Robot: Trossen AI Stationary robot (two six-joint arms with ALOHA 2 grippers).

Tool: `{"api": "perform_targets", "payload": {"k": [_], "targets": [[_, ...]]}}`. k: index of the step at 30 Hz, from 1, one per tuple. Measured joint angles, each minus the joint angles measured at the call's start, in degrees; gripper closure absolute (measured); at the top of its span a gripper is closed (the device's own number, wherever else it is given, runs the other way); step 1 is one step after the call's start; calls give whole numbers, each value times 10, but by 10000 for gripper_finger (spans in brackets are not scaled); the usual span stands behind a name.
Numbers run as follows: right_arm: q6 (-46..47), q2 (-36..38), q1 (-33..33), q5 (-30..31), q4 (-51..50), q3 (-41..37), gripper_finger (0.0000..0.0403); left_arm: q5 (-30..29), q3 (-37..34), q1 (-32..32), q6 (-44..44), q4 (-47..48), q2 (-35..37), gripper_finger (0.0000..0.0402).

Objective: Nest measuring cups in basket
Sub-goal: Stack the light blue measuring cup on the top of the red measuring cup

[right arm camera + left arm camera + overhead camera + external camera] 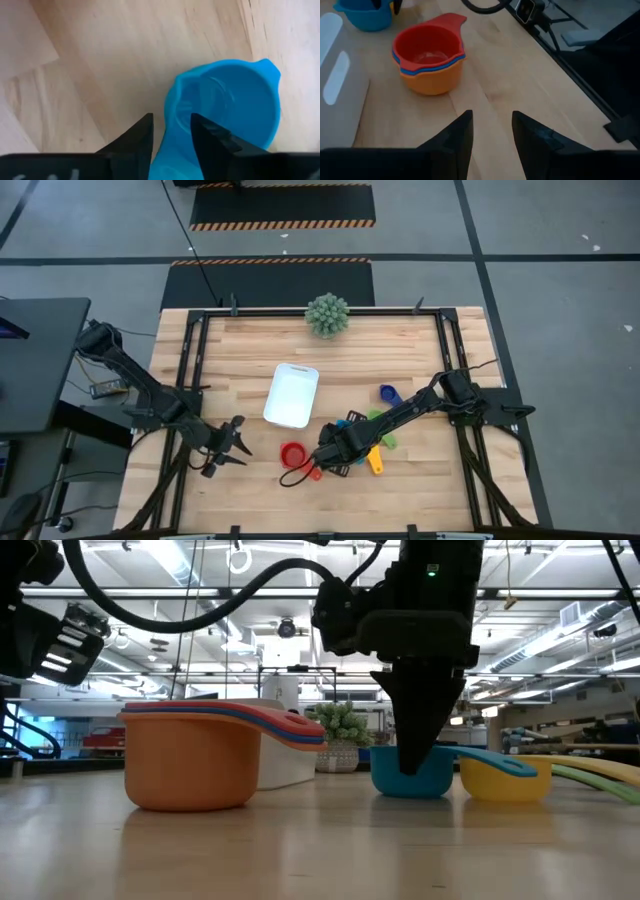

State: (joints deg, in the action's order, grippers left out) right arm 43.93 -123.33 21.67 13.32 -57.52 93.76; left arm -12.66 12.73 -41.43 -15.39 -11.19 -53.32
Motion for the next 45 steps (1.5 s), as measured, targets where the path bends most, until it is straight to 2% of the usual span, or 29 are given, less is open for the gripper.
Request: {"api": "perform_targets", "payload": {"k": [10, 19, 28, 35, 42, 45], "targets": [[-53, 0, 6, 1, 1, 0, 325, -11, 0, 2, 10, -126, -120, 192], [-66, 0, 12, -5, 39, 0, 371, -32, 0, 2, 8, -188, -185, 186], [-67, 0, 15, -7, 85, 2, 375, -54, 0, 2, -9, -247, -243, 186], [-94, 0, 28, 28, 59, 65, 377, -56, 0, 15, -21, -302, -286, 183], [-137, 1, 42, 79, 71, 117, 377, -52, 10, 24, -24, -329, -326, 136], [-177, 1, 46, 86, 116, 120, 377, -53, 27, 24, -23, -330, -349, 127]]}}
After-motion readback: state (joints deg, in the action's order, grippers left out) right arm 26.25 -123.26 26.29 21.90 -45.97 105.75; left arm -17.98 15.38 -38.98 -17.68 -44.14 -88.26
